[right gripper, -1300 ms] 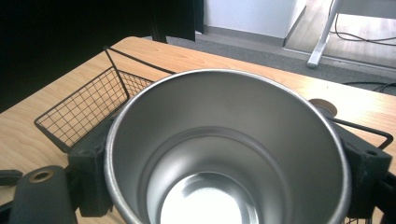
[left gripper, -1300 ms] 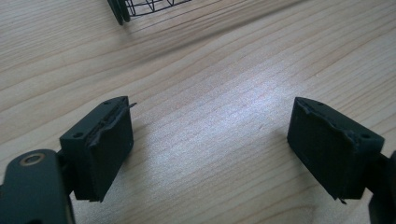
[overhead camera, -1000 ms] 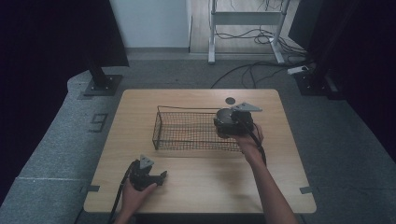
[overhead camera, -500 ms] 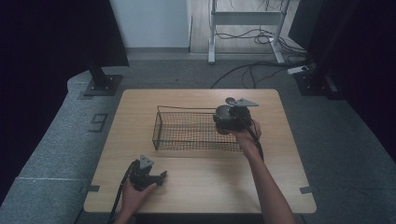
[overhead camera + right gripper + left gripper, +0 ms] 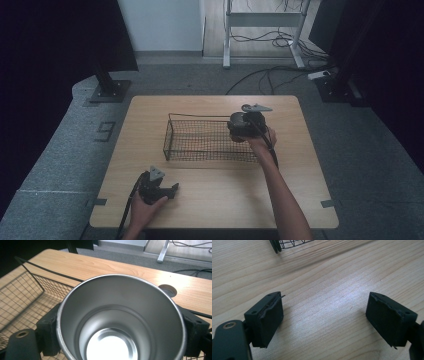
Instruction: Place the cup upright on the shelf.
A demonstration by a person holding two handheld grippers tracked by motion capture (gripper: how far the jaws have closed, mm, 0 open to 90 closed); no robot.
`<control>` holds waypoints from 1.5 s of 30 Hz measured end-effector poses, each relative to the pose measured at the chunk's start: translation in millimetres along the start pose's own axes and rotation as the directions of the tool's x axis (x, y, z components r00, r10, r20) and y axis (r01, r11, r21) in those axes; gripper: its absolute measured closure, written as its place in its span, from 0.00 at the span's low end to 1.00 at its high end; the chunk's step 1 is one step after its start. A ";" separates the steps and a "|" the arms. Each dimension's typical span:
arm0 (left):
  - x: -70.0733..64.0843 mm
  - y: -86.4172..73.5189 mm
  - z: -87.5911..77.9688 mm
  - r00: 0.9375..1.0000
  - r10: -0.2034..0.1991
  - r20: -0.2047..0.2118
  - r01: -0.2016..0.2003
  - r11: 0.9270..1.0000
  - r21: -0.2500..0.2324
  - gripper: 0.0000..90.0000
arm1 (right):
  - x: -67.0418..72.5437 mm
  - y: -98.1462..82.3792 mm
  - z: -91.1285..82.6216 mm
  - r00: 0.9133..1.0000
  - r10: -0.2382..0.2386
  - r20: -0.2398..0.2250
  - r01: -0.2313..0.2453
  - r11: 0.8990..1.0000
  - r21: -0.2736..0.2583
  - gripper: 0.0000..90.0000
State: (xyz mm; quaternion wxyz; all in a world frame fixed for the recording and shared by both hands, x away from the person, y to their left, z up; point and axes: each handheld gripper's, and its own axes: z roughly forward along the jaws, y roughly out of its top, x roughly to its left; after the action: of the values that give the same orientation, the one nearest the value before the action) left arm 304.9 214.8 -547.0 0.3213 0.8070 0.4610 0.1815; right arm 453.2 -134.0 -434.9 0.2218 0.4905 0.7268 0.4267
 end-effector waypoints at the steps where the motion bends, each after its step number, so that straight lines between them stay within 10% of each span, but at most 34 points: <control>1: 0.0 0.0 0.0 1.000 0.000 0.000 0.000 1.000 0.000 0.16 | -0.5 0.2 1.8 1.000 -0.002 0.000 0.002 1.000 0.003 0.15; 45: -0.1 0.0 -0.1 1.000 0.002 0.001 -0.002 1.000 0.001 0.16 | -5.8 -24.2 38.2 0.999 0.008 0.031 -0.012 0.990 0.142 0.15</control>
State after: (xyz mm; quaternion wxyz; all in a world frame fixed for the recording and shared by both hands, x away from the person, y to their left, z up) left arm 304.8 214.7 -546.9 0.3211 0.8076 0.4602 0.1811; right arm 471.3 -127.6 -476.2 0.1950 0.5151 0.7495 0.3673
